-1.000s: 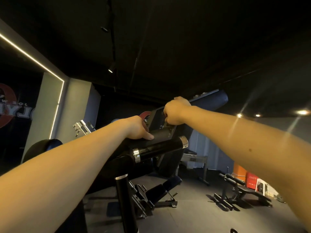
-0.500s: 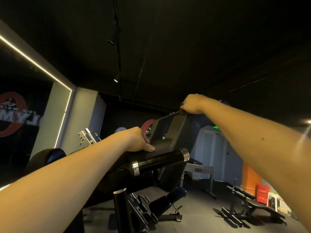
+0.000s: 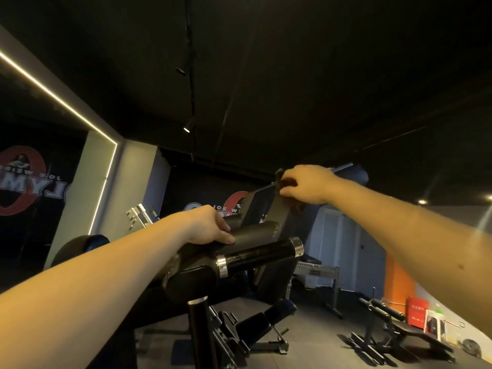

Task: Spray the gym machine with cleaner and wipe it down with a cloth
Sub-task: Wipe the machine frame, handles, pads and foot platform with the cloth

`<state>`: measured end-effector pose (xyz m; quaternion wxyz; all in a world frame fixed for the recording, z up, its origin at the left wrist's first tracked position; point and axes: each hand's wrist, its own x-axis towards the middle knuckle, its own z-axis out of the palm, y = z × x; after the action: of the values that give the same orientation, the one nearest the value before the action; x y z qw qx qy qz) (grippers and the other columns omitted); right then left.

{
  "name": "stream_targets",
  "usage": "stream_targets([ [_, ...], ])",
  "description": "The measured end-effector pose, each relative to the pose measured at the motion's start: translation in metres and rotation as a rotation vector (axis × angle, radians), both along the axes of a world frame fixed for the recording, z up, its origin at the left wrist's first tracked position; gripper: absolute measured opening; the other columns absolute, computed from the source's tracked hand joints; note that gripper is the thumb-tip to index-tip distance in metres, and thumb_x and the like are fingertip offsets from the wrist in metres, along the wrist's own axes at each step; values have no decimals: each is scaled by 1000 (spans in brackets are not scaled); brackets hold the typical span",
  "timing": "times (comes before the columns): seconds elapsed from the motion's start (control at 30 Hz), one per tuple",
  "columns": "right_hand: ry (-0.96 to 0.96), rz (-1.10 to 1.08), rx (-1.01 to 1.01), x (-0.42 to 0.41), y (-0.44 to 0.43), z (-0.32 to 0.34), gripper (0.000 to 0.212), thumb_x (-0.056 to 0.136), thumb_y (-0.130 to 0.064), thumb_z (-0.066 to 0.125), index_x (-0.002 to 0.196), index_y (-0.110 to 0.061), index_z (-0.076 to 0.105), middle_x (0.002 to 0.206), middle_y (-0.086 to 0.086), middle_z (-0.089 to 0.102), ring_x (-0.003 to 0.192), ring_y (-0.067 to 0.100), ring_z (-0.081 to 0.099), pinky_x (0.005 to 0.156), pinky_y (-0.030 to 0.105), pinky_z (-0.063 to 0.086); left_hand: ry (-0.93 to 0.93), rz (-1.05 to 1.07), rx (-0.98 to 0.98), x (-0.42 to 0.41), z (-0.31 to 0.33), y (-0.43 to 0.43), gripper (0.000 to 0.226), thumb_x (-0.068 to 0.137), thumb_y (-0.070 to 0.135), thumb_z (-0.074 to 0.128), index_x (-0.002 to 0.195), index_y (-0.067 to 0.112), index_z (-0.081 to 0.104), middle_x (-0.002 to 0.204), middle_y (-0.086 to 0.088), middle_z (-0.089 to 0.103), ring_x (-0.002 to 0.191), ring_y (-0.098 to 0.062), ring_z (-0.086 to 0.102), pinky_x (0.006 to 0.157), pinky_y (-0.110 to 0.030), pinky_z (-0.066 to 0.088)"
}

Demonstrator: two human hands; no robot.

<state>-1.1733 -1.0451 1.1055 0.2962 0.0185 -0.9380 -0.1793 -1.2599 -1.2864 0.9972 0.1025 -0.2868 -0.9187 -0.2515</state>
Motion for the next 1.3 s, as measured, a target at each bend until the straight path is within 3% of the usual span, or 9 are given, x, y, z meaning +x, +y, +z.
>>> stream_targets([
  [0.13,-191,-28,272,-7,-25,-28,24,103,-45,53,122,-36,66,119,-4,65,122,22,54,110,46,42,23,5,-20,0,-5,-18,47,93,46,71,137,30,64,129,7,65,116,-12,59,112,-42,43],
  [0.23,-171,-132,297,-13,-37,-16,26,104,-40,54,125,-30,67,117,-1,66,121,22,57,121,46,30,5,29,46,-4,-13,-40,46,93,42,73,136,29,65,124,8,67,111,-11,61,110,-41,45],
  [0.37,-246,-202,140,-34,-64,-25,28,102,-36,59,122,-19,67,101,1,63,99,19,62,95,37,52,28,59,55,-6,-28,-71,39,95,40,72,129,23,70,114,7,69,102,-8,63,99,-33,47],
  [0.47,-359,-104,-113,-50,-84,-51,32,104,-38,56,125,-17,66,113,6,65,103,22,62,91,36,50,47,78,41,-10,-44,-98,39,95,42,71,129,23,71,120,6,70,102,-7,62,100,-32,46],
  [0.6,-419,68,-202,-46,-120,-70,35,108,-34,51,133,-12,60,125,8,63,112,24,61,93,35,47,38,101,46,-14,-58,-127,51,92,44,74,137,23,66,127,10,68,113,-9,61,112,-36,44],
  [0.7,-525,133,-165,-37,-153,-82,38,106,-29,54,140,-12,54,131,9,60,118,25,60,99,37,46,30,125,82,-9,-67,-142,49,92,42,74,137,25,65,112,14,63,106,-8,58,105,-31,45],
  [0.87,-496,111,-140,-29,-124,-69,36,99,-23,66,133,-29,57,128,-3,59,117,19,59,101,37,48,65,186,158,-12,-87,-171,46,91,44,75,133,27,69,119,9,67,106,-10,60,103,-33,48],
  [1.1,-432,108,-144,-39,-171,-83,34,100,-25,65,133,-23,59,128,-8,55,120,18,55,104,37,45,56,244,196,-13,-118,-222,48,87,52,75,130,30,70,125,9,69,113,-12,63,109,-46,48],
  [1.3,-493,283,137,-42,-273,-136,44,100,-21,64,140,-14,48,123,5,59,106,22,58,86,33,47,23,278,370,-9,-156,-254,50,88,53,74,131,30,66,117,14,66,113,-13,62,109,-48,48],
])
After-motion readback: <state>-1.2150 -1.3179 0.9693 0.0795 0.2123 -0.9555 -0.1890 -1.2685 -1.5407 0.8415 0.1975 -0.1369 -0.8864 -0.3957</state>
